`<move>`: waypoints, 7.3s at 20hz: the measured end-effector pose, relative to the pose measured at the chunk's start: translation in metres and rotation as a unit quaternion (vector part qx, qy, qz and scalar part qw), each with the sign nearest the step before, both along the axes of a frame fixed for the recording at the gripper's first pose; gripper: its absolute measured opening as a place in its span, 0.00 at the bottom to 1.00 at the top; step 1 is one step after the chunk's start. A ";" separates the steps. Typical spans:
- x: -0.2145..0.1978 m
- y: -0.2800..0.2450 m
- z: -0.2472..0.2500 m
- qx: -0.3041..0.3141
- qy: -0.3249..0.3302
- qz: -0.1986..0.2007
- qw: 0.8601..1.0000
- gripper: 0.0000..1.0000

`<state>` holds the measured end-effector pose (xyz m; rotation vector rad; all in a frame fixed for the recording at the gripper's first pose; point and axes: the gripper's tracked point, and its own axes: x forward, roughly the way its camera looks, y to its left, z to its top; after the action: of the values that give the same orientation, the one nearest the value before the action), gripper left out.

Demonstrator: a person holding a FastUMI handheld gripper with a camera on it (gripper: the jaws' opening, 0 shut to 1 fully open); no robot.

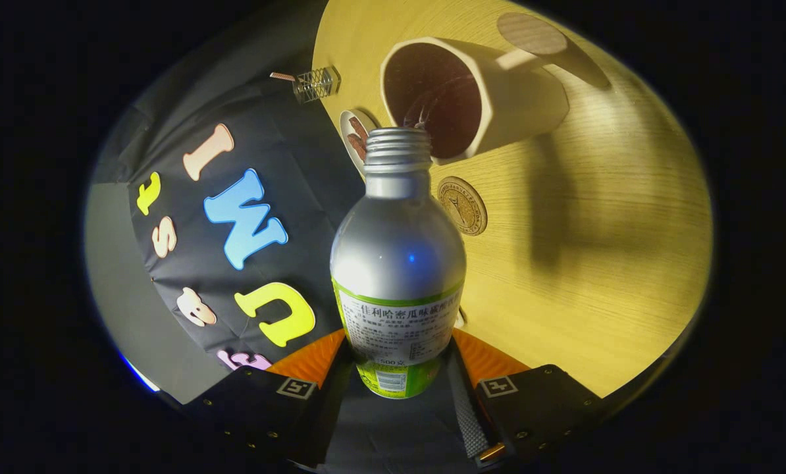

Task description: Take the bottle from table, then pour the juice into the cup, finally place the bottle on the coaster

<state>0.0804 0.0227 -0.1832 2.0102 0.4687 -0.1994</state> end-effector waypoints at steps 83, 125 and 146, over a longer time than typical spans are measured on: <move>-0.003 -0.015 -0.098 -0.560 0.056 0.150 0.813 0.75; 0.113 -0.058 -0.130 -0.796 0.069 0.230 0.556 0.86; 0.048 -0.043 0.054 -0.816 -0.071 0.172 0.548 0.98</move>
<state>0.1279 -0.0203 -0.1290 0.0287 0.2943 -0.1152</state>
